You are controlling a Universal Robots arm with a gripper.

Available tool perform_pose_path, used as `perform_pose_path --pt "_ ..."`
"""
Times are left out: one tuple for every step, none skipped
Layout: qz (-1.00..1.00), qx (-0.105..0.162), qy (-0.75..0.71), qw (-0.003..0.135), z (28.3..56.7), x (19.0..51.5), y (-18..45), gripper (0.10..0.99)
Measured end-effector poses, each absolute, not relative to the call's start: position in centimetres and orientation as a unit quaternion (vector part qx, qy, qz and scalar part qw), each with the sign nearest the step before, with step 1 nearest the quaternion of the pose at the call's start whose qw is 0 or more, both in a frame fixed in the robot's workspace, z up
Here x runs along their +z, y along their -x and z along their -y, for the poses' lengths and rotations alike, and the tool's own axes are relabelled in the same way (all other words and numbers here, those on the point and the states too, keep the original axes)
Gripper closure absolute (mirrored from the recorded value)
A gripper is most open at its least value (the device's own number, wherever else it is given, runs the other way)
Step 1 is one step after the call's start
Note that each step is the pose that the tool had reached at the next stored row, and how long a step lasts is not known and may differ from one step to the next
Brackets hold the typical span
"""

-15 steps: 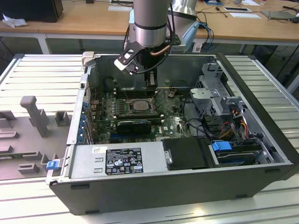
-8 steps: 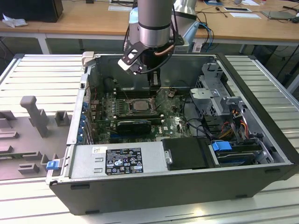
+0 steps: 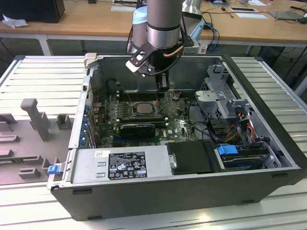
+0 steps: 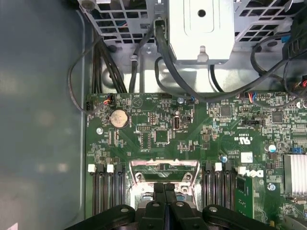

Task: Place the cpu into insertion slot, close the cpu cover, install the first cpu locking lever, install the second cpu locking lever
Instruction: 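Close the cpu cover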

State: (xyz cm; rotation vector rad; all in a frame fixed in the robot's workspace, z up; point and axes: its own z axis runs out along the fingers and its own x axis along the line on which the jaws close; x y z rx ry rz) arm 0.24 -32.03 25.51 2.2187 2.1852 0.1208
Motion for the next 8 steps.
perform_pose_path --pt "-0.701 0.039 -0.712 0.013 32.03 25.51 -0.34 0.98" --pt "-0.701 0.039 -0.712 0.013 32.02 25.52 -0.38 0.98" --pt "-0.701 0.038 -0.712 0.013 32.02 25.62 -0.39 0.98" --pt "-0.701 0.038 -0.712 0.013 32.02 25.8 -0.39 0.98" --pt "-0.701 0.038 -0.712 0.013 32.02 26.08 -0.38 0.98" --pt "-0.701 0.038 -0.712 0.013 32.02 26.34 -0.39 0.98" --pt "-0.701 0.039 -0.712 0.013 32.01 26.42 -0.81 0.98" --pt "-0.701 0.038 -0.712 0.013 32.01 26.43 -1.28 0.98"
